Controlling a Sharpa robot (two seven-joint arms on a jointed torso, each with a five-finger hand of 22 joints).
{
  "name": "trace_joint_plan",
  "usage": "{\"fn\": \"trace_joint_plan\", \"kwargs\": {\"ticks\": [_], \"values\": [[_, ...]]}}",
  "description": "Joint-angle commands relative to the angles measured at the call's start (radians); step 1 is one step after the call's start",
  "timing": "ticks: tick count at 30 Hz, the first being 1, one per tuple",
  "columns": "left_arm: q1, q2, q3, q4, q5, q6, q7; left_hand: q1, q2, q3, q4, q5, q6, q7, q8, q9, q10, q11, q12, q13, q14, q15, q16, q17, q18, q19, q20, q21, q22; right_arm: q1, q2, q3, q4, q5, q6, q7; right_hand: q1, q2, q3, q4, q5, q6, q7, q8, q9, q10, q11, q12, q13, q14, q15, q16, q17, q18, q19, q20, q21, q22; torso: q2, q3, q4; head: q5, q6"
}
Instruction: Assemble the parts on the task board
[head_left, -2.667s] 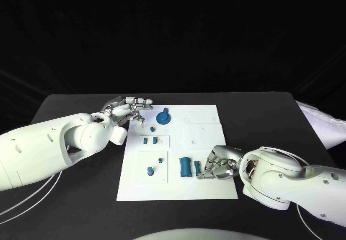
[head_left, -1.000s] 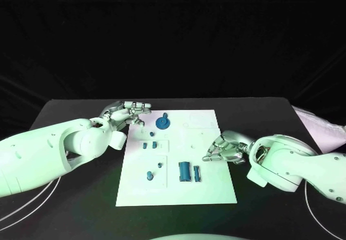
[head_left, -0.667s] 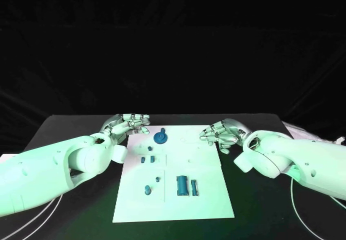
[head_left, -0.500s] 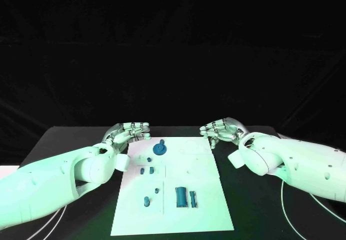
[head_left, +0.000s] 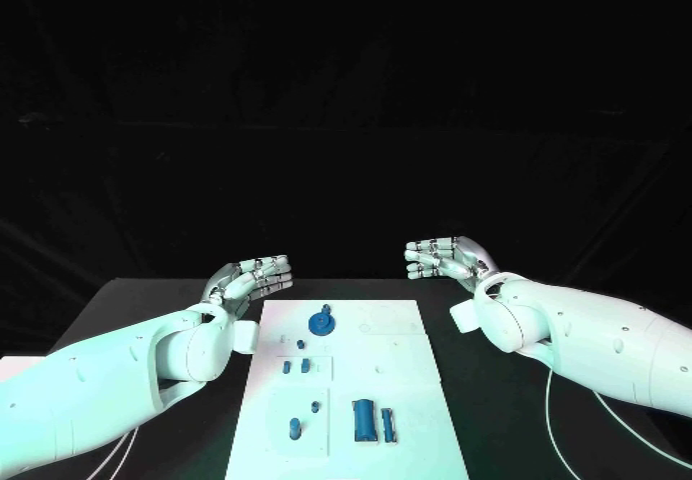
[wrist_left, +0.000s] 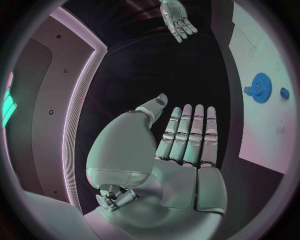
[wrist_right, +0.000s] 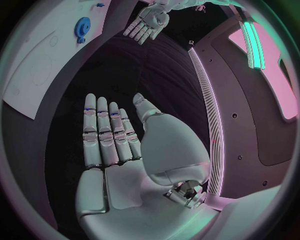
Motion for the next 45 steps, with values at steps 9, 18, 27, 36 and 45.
{"fn": "trace_joint_plan", "kwargs": {"ticks": [9, 18, 27, 36, 45], "values": [[-0.035, -0.009, 0.009, 0.102, -0.03, -0.165, 0.036, -0.615, 0.057, -0.186, 0.017, -0.046, -0.446, -0.089, -0.075, -0.046, -0.458, -0.079, -0.141, -0.043, -0.428, -0.14, -0.134, -0.074, -0.082, -0.353, -0.126, -0.054, -0.187, -0.059, -0.029, 0.02, 0.151, 0.112, -0.173, 0.062, -0.635, -0.03, -0.131, 0.041, -0.127, -0.455, -0.088, -0.044, -0.129, -0.512, -0.125, -0.046, -0.11, -0.515, -0.089, -0.115, -0.116, -0.079, -0.476, -0.09, -0.122, -0.08, -0.064, 0.0405, 0.0078, 0.022, -0.031], [-0.08, -0.023, 0.023, 0.235, -0.069, -0.39, 0.085, -0.804, 0.057, -0.243, 0.017, -0.046, -0.583, -0.173, -0.075, -0.046, -0.599, -0.154, -0.141, -0.043, -0.559, -0.14, -0.134, -0.145, -0.103, -0.462, -0.164, -0.054, -0.245, -0.136, -0.065, 0.046, 0.347, 0.264, -0.391, 0.151, -0.828, -0.03, -0.131, 0.041, -0.127, -0.593, -0.172, -0.044, -0.129, -0.668, -0.125, -0.046, -0.11, -0.672, -0.089, -0.115, -0.151, -0.171, -0.62, -0.177, -0.16, -0.157, -0.074, 0.0465, 0.009, 0.026, -0.035], [-0.09, -0.026, 0.026, 0.263, -0.077, -0.437, 0.095, -0.93, 0.057, -0.282, 0.017, -0.046, -0.674, -0.173, -0.075, -0.046, -0.693, -0.154, -0.141, -0.043, -0.647, -0.14, -0.134, -0.145, -0.18, -0.534, -0.246, -0.054, -0.283, -0.151, -0.072, 0.051, 0.384, 0.292, -0.432, 0.168, -0.959, -0.03, -0.131, 0.041, -0.127, -0.686, -0.172, -0.044, -0.129, -0.774, -0.125, -0.046, -0.11, -0.778, -0.089, -0.115, -0.226, -0.171, -0.718, -0.177, -0.24, -0.157, -0.074, 0.0465, 0.009, 0.026, -0.035], [-0.09, -0.026, 0.026, 0.263, -0.077, -0.437, 0.095, -1.015, 0.057, -0.366, 0.017, -0.046, -0.737, -0.173, -0.075, -0.046, -0.757, -0.154, -0.141, -0.043, -0.707, -0.14, -0.134, -0.145, -0.18, -0.581, -0.246, -0.054, -0.368, -0.151, -0.072, 0.051, 0.384, 0.292, -0.432, 0.168, -1.046, -0.03, -0.131, 0.041, -0.127, -0.749, -0.172, -0.044, -0.129, -0.845, -0.125, -0.046, -0.11, -0.849, -0.089, -0.115, -0.226, -0.171, -0.784, -0.177, -0.24, -0.157, -0.074, 0.0465, 0.009, 0.026, -0.035], [-0.09, -0.026, 0.026, 0.263, -0.077, -0.437, 0.095, -1.074, 0.057, -0.366, 0.017, -0.046, -0.778, -0.173, -0.075, -0.046, -0.801, -0.154, -0.141, -0.043, -0.747, -0.14, -0.134, -0.145, -0.18, -0.615, -0.246, -0.054, -0.368, -0.151, -0.072, 0.051, 0.384, 0.292, -0.432, 0.168, -1.106, -0.03, -0.131, 0.041, -0.127, -0.792, -0.172, -0.044, -0.129, -0.893, -0.125, -0.046, -0.11, -0.898, -0.089, -0.115, -0.226, -0.171, -0.829, -0.177, -0.24, -0.157, -0.074, 0.0465, 0.009, 0.026, -0.035]]}}
